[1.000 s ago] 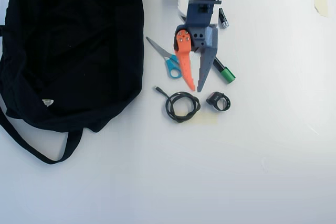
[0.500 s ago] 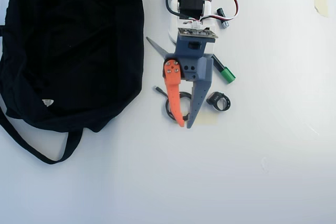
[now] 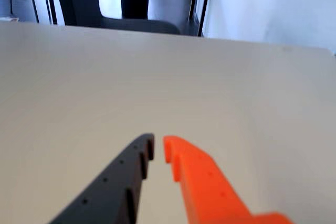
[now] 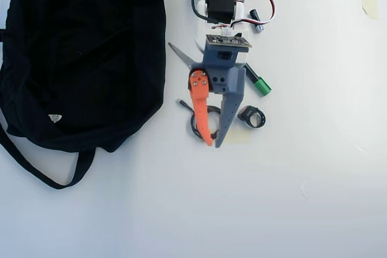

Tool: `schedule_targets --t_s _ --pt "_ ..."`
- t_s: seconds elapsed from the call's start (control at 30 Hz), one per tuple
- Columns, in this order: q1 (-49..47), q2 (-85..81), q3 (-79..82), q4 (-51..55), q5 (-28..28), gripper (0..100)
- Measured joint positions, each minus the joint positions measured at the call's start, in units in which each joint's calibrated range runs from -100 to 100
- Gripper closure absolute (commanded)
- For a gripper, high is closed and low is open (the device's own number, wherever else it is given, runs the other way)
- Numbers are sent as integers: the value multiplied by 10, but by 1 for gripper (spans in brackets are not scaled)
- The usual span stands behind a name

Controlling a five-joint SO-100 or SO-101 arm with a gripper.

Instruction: Put the bike light into the black bag

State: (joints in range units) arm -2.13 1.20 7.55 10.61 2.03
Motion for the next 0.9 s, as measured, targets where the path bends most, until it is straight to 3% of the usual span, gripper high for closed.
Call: schedule_targets --t_s 0.27,0.57,0.9 --pt "-15 1 -9 134 90 98" --pt "-28 3 -97 409 102 98" --pt "-70 106 -158 472 101 98"
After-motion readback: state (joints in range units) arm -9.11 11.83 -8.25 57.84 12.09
